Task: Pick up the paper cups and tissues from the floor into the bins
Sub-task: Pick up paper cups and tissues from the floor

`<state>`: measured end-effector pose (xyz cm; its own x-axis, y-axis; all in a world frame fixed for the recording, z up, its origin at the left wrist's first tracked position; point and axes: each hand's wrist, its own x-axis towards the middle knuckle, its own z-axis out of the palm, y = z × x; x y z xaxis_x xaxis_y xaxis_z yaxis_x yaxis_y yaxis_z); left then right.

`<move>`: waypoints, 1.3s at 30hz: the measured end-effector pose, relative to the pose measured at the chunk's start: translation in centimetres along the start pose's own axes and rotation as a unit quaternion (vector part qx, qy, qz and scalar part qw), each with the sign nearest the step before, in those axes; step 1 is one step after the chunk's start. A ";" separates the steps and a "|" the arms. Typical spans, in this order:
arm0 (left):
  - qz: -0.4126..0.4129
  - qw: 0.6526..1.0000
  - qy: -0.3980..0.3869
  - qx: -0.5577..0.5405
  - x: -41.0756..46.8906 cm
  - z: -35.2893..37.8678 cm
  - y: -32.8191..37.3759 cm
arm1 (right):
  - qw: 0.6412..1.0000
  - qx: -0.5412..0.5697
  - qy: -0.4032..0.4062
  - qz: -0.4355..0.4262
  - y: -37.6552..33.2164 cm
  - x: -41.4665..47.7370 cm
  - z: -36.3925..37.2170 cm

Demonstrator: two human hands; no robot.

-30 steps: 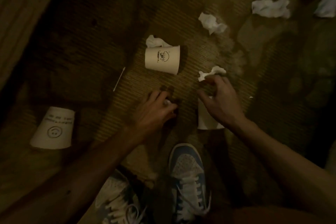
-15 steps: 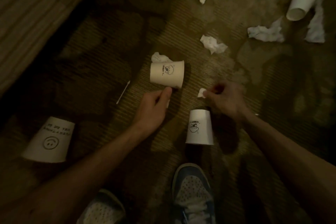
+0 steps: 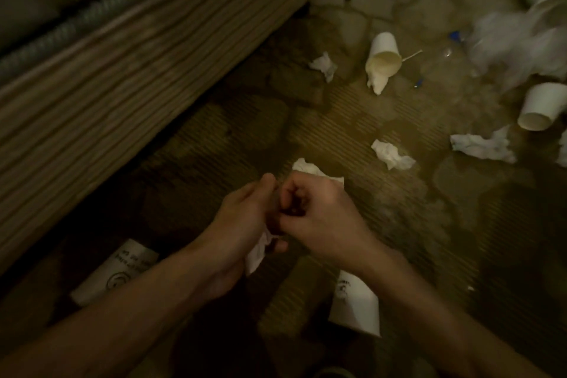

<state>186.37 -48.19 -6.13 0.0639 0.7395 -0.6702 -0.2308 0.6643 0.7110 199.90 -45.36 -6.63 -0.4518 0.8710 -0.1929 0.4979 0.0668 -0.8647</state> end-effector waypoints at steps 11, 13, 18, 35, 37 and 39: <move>-0.008 0.996 0.091 0.012 1.9 -2.6 1.5 | 0.966 -0.164 0.064 0.190 6.1 9.3 -4.2; -0.010 0.996 0.080 -0.023 2.1 -2.8 0.8 | 0.947 -0.207 0.035 0.243 7.5 10.1 -4.0; -0.054 0.990 0.067 -0.114 2.8 -3.9 -1.0 | 0.949 -0.221 0.015 0.226 8.6 10.8 -3.2; -0.003 0.981 0.058 -0.185 -0.2 -5.4 -2.7 | 0.973 0.204 -0.033 0.098 0.0 3.5 4.5; 0.005 0.987 0.079 -0.142 -0.7 -5.3 -3.5 | 0.973 0.186 -0.102 0.092 0.2 1.7 6.9; 0.012 0.988 0.139 -0.067 -0.8 -5.6 -4.9 | 0.967 0.171 -0.171 0.079 0.8 0.7 7.8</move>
<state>182.06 -52.67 -10.28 -0.2076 0.6842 -0.6991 -0.3558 0.6129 0.7055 194.20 -48.51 -11.10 -0.6380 0.6410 -0.4267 0.3327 -0.2702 -0.9035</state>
